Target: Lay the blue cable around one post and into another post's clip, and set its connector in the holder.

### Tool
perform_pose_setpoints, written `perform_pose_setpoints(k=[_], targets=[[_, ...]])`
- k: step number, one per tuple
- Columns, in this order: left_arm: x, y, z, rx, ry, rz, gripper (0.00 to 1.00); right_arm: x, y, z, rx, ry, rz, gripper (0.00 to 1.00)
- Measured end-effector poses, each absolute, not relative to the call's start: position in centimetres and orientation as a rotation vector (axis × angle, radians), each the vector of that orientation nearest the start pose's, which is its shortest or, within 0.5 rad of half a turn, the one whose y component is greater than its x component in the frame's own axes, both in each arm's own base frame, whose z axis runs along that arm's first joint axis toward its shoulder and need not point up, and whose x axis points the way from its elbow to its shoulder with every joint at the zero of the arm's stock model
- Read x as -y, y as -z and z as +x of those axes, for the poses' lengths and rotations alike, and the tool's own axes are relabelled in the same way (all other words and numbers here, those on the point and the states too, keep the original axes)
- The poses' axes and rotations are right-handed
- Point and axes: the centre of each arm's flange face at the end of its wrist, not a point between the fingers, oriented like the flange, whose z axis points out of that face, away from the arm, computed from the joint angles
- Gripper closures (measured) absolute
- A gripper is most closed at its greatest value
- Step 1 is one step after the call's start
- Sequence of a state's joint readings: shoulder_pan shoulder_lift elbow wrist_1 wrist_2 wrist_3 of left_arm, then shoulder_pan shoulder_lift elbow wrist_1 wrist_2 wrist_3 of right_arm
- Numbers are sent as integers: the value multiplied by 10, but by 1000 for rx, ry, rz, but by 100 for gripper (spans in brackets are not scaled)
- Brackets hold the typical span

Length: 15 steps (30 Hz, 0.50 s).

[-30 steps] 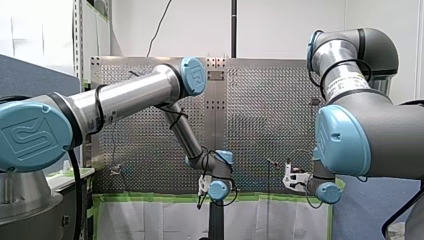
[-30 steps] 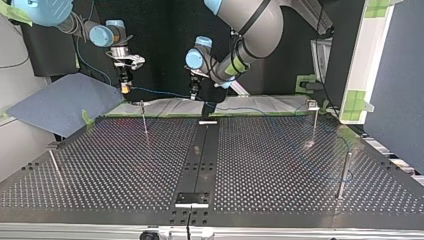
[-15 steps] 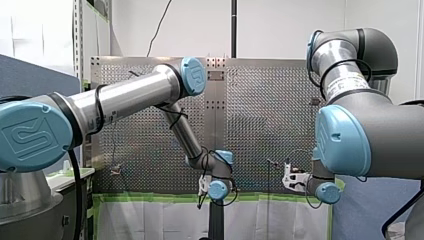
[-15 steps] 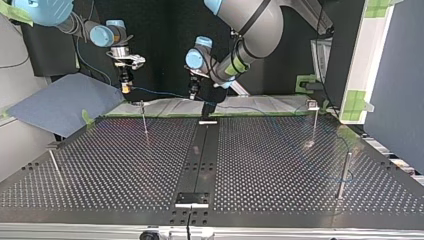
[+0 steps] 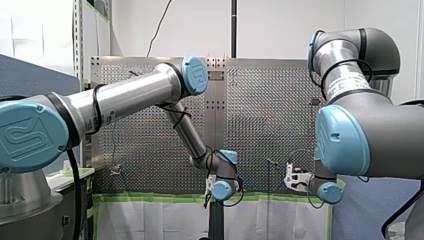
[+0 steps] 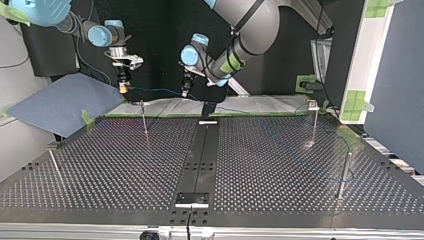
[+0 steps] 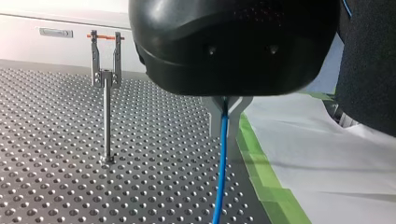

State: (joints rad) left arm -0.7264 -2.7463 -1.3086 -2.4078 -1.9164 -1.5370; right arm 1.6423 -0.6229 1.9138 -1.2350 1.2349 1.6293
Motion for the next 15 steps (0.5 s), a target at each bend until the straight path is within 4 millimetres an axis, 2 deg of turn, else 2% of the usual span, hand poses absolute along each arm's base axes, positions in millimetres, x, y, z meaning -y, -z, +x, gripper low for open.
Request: perform_pose_setpoints(k=[6,15], targets=[[565,90,454,-1689,224,432,98,532,71,196,1100,-1511,1514,100],[585,84,437,-1687,247,463,98,537,72,181,1121,-1487,1488,100]])
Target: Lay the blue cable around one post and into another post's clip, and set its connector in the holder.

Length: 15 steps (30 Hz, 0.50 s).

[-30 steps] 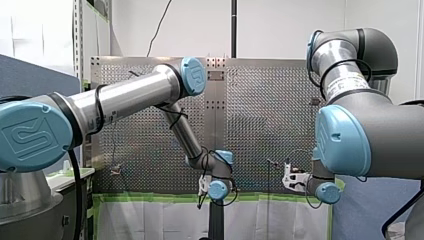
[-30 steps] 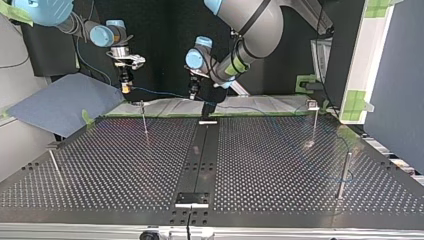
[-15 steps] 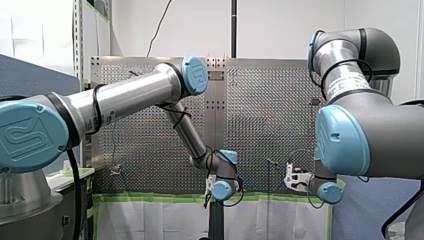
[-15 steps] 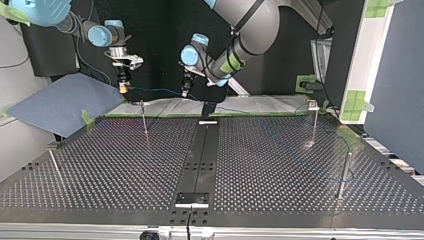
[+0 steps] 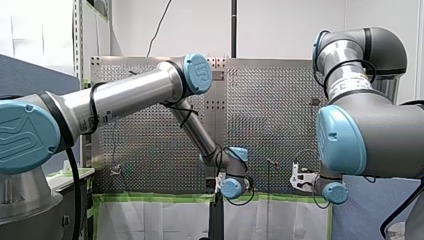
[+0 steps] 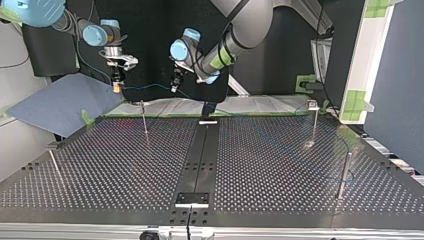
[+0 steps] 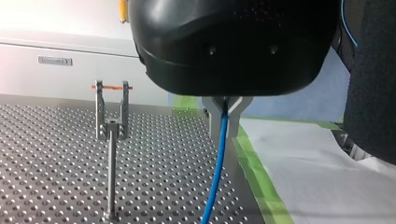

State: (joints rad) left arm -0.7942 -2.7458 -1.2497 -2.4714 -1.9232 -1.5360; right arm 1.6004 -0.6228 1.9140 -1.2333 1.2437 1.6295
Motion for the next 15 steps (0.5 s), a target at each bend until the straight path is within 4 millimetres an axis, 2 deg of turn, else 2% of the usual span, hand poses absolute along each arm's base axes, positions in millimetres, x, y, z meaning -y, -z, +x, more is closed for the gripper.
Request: perform_pose_setpoints(k=[15], targets=[[620,60,429,-1651,273,458,98,544,71,160,1140,-1462,1458,100]])
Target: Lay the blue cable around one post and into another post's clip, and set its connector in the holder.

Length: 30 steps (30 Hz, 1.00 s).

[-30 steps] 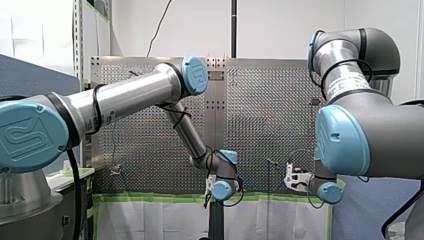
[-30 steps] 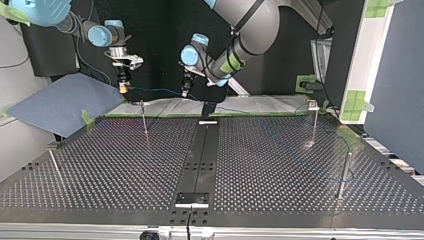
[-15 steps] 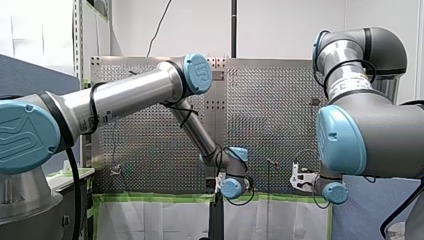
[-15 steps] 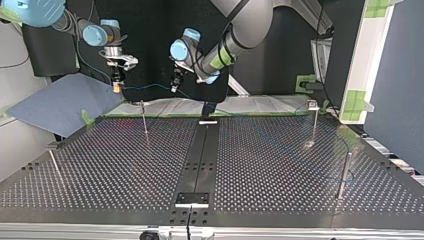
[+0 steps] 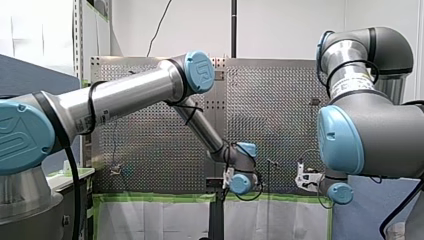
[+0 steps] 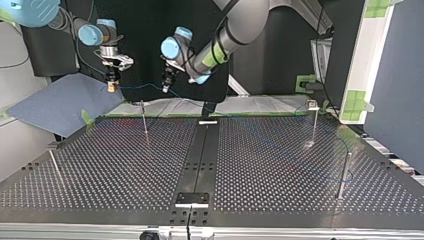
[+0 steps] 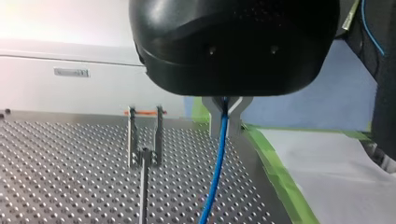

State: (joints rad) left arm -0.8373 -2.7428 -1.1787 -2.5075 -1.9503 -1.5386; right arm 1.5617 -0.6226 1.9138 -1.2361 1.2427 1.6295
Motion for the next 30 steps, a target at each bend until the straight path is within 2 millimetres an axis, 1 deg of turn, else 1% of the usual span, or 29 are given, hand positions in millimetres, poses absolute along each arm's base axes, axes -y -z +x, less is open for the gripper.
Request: perform_pose_setpoints(k=[17,24,30], targets=[[633,59,410,-1652,275,463,98,554,70,134,1155,-1437,1417,100],[647,50,405,-1631,305,462,98,558,69,131,1151,-1443,1421,100],[656,42,406,-1619,332,445,98,562,68,128,1145,-1454,1435,100]])
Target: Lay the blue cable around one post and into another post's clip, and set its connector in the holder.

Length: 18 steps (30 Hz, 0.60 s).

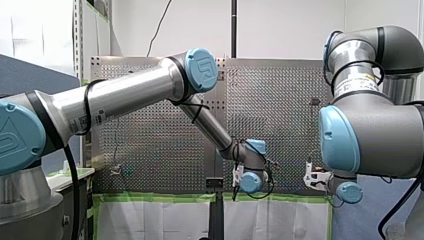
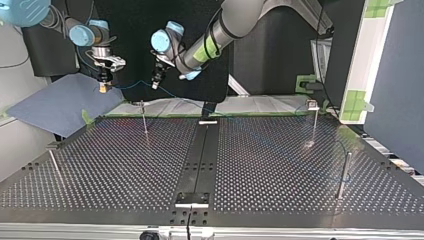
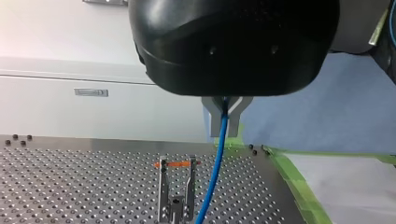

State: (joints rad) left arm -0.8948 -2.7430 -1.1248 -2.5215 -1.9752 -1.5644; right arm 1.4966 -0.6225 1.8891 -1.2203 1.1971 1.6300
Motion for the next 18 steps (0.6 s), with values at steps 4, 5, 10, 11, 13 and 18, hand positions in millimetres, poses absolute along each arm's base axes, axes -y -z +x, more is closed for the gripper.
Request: perform_pose_setpoints(k=[4,5,10,11,13,18], targets=[[656,41,406,-1623,339,438,98,564,67,125,1150,-1458,1438,100],[656,41,407,-1624,342,435,98,565,67,124,1151,-1459,1439,100],[654,41,411,-1627,348,424,98,570,67,119,1159,-1459,1453,100],[654,41,412,-1627,348,422,98,572,66,118,1161,-1457,1455,100],[653,41,413,-1627,348,420,98,575,65,117,1165,-1456,1459,100],[652,40,415,-1627,348,418,98,578,65,111,1175,-1453,1461,100]])
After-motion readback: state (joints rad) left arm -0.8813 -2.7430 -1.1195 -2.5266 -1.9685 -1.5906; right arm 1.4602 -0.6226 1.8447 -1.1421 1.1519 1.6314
